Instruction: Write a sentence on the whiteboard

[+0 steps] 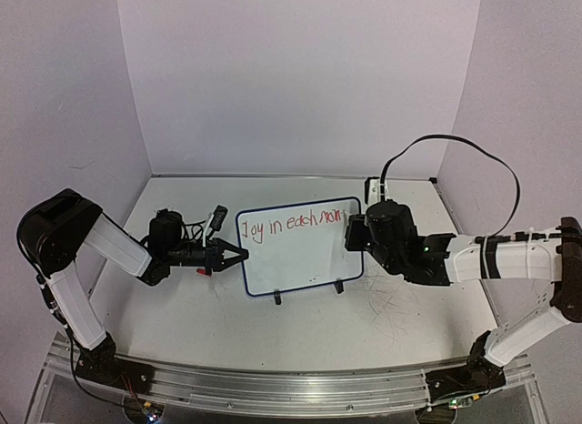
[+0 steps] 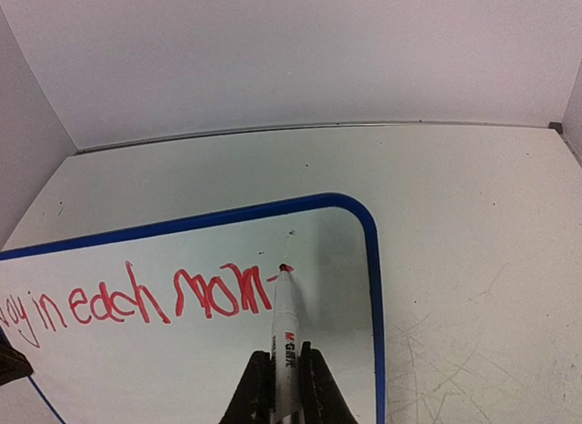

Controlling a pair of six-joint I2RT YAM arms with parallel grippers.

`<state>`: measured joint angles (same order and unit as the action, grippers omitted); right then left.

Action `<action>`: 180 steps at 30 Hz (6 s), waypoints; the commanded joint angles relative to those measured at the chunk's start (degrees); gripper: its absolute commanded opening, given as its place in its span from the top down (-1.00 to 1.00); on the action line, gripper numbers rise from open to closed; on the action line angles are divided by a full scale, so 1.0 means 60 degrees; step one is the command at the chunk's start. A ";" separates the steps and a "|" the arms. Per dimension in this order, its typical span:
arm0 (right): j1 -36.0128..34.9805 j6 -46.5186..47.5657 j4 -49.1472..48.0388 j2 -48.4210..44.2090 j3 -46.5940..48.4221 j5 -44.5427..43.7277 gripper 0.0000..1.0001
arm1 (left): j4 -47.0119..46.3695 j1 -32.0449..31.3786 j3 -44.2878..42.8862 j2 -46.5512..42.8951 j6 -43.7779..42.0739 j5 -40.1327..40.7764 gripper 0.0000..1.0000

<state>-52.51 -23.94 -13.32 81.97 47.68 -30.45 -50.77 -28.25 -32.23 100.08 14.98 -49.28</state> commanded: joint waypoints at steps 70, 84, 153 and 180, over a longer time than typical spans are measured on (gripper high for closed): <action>0.0419 0.0317 -0.0488 -0.0652 -0.0165 0.0814 1.00 | 0.0845 -0.0111 -0.0164 -0.0071 -0.0666 0.0654 1.00; 0.0420 0.0060 0.0024 -0.0492 -0.0112 0.0342 1.00 | 0.0882 -0.0111 -0.0164 -0.0071 -0.0666 0.0661 1.00; 0.0378 -0.0122 0.0245 -0.0486 0.0027 0.0046 1.00 | 0.1017 -0.0156 -0.0195 -0.0068 -0.0754 0.0727 1.00; 0.0352 -0.0480 0.0629 -0.0851 -0.0246 0.0575 1.00 | 0.1063 -0.0197 -0.0236 -0.0025 -0.0783 0.0764 1.00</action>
<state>-50.46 -27.78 -9.34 79.02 44.86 -26.41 -48.93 -28.95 -32.62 99.37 13.79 -48.29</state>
